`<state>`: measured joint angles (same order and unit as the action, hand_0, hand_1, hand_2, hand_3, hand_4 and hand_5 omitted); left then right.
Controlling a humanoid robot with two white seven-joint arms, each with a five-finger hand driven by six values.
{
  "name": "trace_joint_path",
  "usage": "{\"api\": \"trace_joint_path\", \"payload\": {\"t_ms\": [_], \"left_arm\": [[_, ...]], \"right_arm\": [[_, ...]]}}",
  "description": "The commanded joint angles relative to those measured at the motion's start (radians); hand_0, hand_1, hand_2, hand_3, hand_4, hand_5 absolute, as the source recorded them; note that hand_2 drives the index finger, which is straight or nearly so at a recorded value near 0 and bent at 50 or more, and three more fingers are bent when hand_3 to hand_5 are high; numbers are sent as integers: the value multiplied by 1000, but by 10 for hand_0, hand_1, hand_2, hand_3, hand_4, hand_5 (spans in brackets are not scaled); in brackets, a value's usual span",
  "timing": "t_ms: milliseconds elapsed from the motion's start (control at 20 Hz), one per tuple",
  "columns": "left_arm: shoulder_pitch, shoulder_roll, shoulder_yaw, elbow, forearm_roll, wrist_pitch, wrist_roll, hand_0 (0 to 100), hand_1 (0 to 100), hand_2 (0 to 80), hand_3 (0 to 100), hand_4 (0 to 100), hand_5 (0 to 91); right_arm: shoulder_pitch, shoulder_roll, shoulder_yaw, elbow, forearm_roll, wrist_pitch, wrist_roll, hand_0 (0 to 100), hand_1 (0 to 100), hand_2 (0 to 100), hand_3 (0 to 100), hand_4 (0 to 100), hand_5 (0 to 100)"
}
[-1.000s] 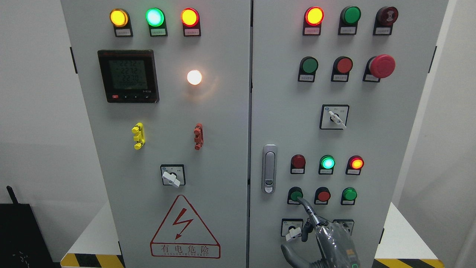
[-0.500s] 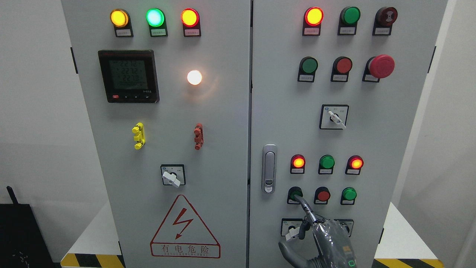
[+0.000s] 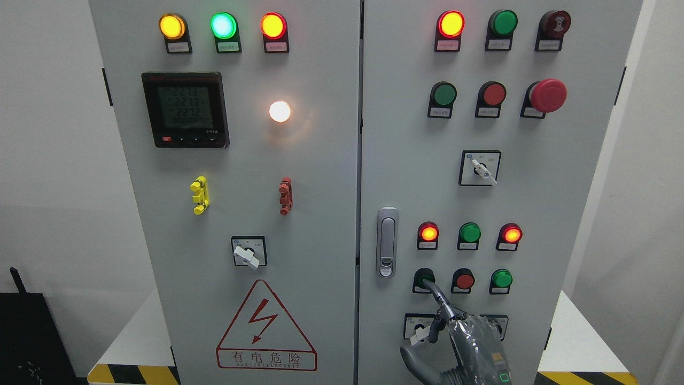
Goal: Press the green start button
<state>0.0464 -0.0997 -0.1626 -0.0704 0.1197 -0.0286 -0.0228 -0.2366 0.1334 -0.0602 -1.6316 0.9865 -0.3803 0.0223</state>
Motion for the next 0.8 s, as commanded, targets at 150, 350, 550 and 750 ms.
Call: {"api": "trace_joint_path", "payload": {"t_ms": [150, 350, 550, 750], "left_arm": [[0, 0, 0, 0, 0, 0, 0, 120, 556, 0, 0, 0, 0], [0, 0, 0, 0, 0, 0, 0, 120, 556, 0, 0, 0, 0], [0, 0, 0, 0, 0, 0, 0, 120, 556, 0, 0, 0, 0], [0, 0, 0, 0, 0, 0, 0, 120, 556, 0, 0, 0, 0]], "right_arm": [[8, 0, 2, -40, -12, -8, -2, 64, 85, 0, 772, 677, 678], [37, 0, 2, -80, -44, -14, 8, 67, 87, 0, 774, 677, 672], [62, 0, 3, -114, -78, -15, 11, 65, 89, 0, 767, 673, 657], [106, 0, 7, -152, -179, -29, 33, 61, 90, 0, 742, 656, 619]]}}
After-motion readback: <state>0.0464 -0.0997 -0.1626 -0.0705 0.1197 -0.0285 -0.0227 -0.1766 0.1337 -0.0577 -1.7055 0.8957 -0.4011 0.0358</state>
